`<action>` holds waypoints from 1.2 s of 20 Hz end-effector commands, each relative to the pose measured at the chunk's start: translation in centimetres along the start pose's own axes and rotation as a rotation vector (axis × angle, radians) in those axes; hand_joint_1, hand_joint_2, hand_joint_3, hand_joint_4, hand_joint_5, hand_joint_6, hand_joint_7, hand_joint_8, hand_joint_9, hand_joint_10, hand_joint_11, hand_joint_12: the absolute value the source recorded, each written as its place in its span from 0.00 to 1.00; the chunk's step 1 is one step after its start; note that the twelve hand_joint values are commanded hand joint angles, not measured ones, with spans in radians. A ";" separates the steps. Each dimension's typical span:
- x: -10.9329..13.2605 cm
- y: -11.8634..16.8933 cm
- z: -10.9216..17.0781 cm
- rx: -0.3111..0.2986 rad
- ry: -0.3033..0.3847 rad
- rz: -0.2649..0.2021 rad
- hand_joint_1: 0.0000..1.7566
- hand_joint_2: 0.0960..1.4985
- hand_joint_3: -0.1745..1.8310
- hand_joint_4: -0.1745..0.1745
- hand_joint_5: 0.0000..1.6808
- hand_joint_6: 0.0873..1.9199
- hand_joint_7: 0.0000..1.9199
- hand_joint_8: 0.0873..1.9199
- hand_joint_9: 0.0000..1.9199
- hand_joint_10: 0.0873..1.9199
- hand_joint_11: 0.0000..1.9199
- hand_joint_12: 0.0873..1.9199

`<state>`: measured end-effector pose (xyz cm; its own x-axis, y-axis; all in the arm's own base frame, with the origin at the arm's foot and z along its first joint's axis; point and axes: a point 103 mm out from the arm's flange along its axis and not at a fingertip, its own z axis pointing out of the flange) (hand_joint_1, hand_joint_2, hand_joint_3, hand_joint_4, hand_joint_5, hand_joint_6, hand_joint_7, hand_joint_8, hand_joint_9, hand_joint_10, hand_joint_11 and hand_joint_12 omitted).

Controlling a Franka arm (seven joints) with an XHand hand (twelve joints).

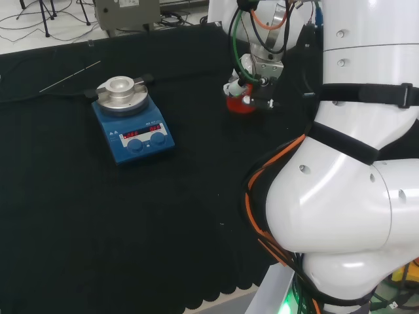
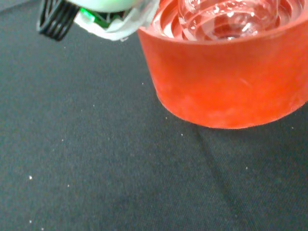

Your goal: Pick up the round-bottom flask.

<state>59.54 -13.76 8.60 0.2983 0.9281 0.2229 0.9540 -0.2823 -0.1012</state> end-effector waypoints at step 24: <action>0.3 0.8 0.8 0.034 -0.004 -0.022 0.53 0.59 0.10 0.35 0.33 0.38 0.16 0.30 0.26 0.30 0.05 0.68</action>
<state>60.38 -14.08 8.33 0.2991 0.9272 0.2255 0.9536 -0.2824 -0.1041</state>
